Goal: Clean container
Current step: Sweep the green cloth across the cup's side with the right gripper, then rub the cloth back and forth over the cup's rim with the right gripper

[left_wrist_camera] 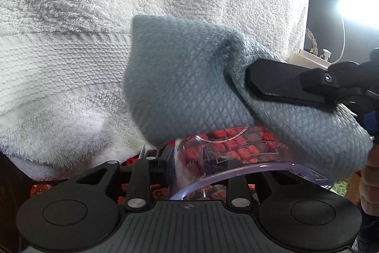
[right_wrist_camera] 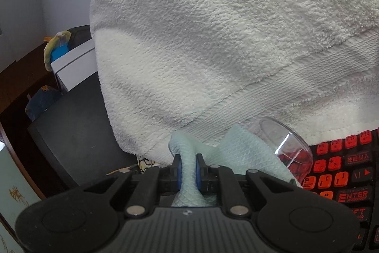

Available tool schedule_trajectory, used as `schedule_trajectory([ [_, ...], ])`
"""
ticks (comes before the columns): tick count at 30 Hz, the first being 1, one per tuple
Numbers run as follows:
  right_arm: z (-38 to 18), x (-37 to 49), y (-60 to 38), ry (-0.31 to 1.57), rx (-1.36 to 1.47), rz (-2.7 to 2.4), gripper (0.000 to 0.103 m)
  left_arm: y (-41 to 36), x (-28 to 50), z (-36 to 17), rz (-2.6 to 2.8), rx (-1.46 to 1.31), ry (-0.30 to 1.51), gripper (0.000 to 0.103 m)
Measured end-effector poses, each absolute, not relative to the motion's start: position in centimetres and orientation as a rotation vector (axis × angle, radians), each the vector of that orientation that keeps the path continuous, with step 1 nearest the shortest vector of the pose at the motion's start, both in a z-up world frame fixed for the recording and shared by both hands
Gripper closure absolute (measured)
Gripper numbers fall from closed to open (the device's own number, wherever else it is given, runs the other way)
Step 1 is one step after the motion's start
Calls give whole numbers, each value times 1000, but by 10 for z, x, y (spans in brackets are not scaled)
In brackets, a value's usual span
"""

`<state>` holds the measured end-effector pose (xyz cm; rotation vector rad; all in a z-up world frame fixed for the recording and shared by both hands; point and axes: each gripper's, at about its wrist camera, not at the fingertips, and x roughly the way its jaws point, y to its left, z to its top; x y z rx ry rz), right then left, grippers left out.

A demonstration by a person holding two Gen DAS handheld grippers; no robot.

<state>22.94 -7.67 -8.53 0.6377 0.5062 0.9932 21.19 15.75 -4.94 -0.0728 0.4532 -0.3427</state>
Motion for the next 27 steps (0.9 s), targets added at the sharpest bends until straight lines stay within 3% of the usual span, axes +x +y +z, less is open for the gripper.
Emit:
schedule_trajectory([
  [13, -96, 243, -99, 452, 757, 867, 92, 165, 210, -47, -341, -73, 453, 78],
  [27, -86, 224, -68, 493, 586, 1060, 92, 158, 224, -45, -346, -79, 455, 78],
])
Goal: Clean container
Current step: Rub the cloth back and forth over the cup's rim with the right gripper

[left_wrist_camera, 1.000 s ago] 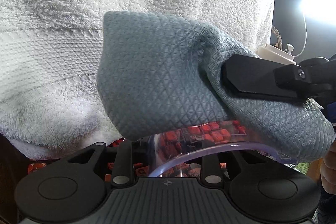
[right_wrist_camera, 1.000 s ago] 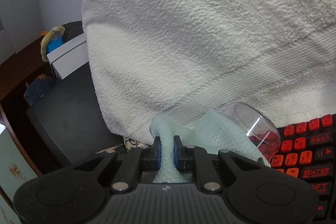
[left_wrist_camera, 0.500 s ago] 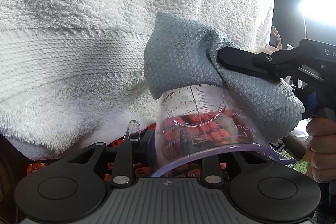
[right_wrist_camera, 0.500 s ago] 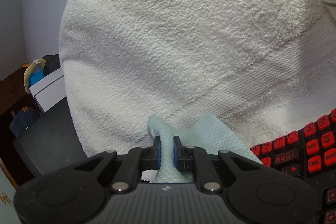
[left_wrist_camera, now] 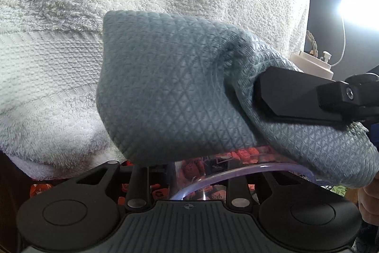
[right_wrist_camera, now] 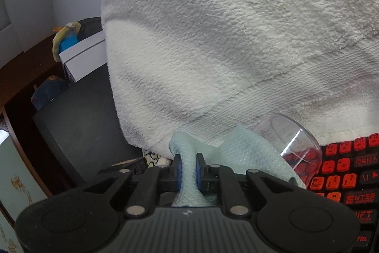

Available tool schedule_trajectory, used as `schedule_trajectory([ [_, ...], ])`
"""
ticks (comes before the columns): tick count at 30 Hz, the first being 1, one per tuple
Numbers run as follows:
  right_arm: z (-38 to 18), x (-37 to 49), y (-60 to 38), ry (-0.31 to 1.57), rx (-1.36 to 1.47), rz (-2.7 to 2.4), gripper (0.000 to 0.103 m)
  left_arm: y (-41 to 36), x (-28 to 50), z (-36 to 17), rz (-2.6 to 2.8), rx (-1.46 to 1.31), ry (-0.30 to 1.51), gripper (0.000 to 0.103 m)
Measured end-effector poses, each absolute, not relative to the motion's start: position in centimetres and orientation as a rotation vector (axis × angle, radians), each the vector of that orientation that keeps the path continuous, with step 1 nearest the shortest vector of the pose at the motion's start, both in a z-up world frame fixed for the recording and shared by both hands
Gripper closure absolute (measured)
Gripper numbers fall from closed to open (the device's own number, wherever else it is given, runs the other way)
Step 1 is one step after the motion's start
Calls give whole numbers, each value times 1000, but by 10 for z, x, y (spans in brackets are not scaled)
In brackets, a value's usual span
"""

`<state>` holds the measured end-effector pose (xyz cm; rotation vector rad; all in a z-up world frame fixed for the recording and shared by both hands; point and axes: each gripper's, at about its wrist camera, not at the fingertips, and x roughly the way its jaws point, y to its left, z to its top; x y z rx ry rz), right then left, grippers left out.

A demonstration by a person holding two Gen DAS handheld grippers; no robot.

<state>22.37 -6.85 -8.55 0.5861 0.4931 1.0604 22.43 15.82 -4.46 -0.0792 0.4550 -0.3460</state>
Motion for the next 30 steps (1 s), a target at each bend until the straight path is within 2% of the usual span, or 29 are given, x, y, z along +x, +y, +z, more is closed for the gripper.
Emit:
schedule_trajectory([
  [16, -95, 240, -102, 430, 747, 843, 92, 139, 233, -40, -347, -80, 455, 78],
  [30, -86, 225, -68, 479, 596, 1048, 92, 119, 242, -37, -346, -75, 455, 78],
])
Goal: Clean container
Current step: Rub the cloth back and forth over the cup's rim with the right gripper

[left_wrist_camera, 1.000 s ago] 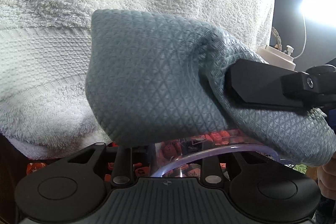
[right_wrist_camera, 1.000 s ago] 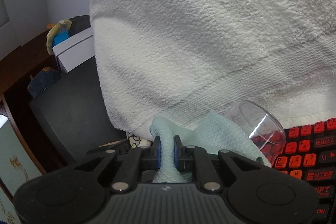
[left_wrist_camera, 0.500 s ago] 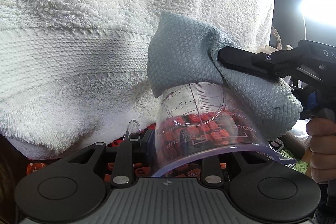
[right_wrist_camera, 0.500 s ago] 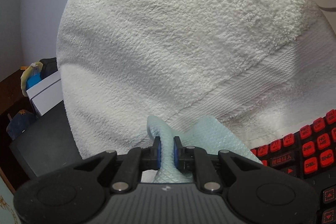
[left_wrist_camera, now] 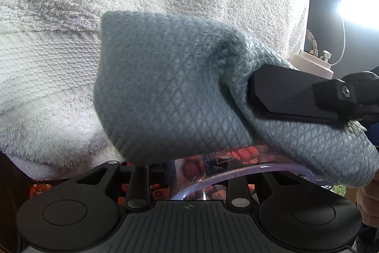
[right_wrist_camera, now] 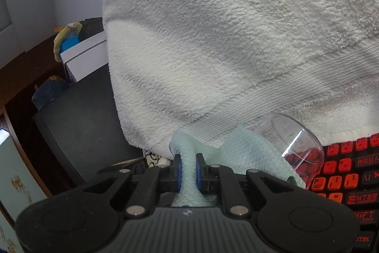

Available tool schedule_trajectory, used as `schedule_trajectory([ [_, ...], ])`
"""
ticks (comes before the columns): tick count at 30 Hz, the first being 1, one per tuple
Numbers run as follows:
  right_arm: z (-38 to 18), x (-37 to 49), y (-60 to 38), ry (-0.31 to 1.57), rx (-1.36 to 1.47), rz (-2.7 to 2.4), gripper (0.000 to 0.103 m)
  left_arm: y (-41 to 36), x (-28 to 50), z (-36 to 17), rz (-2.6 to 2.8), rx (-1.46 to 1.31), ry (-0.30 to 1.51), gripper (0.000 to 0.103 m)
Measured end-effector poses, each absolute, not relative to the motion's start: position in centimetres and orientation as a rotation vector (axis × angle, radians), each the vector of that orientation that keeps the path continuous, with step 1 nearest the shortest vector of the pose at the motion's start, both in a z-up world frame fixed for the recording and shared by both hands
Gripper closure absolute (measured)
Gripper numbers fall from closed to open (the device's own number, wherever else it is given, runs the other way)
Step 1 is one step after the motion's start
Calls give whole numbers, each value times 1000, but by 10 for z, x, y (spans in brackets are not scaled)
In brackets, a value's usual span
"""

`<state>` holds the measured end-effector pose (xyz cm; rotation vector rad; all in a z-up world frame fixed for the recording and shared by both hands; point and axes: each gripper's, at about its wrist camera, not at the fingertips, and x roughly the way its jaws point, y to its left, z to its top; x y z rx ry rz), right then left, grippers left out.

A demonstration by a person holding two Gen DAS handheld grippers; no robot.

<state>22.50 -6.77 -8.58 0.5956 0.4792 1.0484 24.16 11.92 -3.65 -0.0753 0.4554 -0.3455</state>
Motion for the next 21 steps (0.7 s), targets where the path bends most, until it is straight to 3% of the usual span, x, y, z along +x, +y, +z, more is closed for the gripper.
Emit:
schedule_trajectory([
  [15, -102, 243, -107, 427, 813, 832, 92, 94, 254, -33, -346, -77, 456, 78],
  [21, -94, 237, -88, 450, 714, 928, 92, 81, 261, -31, -346, -77, 456, 78],
])
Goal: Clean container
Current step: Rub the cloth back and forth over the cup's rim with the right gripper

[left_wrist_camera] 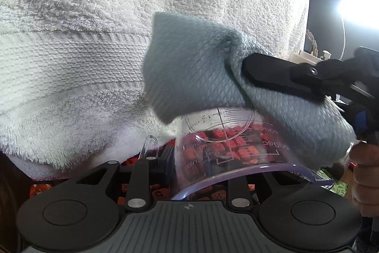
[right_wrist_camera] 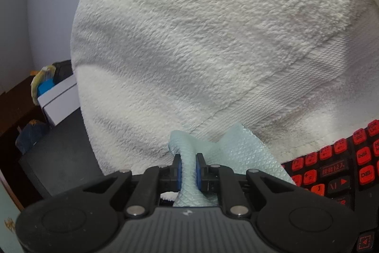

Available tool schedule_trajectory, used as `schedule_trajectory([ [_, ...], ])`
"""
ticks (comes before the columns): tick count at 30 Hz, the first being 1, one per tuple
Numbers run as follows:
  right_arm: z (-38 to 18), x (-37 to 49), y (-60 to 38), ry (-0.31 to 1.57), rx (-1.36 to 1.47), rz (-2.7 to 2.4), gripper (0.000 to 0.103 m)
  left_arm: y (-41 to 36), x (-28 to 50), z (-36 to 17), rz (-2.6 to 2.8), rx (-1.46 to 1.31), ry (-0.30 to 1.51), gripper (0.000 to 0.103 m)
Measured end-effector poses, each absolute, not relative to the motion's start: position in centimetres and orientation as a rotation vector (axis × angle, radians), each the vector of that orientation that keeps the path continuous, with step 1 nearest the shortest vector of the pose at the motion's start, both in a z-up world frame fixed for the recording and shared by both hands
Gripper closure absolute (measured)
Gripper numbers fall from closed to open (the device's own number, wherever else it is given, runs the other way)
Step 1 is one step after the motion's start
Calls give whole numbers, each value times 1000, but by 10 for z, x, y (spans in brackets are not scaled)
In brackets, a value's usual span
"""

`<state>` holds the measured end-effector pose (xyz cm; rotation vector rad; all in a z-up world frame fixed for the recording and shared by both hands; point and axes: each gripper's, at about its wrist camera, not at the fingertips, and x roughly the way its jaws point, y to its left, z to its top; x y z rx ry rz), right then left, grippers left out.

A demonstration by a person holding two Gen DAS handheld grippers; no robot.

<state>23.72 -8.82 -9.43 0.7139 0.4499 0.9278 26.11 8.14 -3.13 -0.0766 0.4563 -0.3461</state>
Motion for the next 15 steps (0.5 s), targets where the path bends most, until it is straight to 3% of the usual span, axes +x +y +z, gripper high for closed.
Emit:
schedule_trajectory([
  [7, -84, 223, -64, 468, 554, 1065, 92, 68, 271, -28, -346, -76, 456, 78],
  [15, -86, 225, -74, 446, 584, 1001, 92, 59, 277, -26, -346, -71, 456, 77],
])
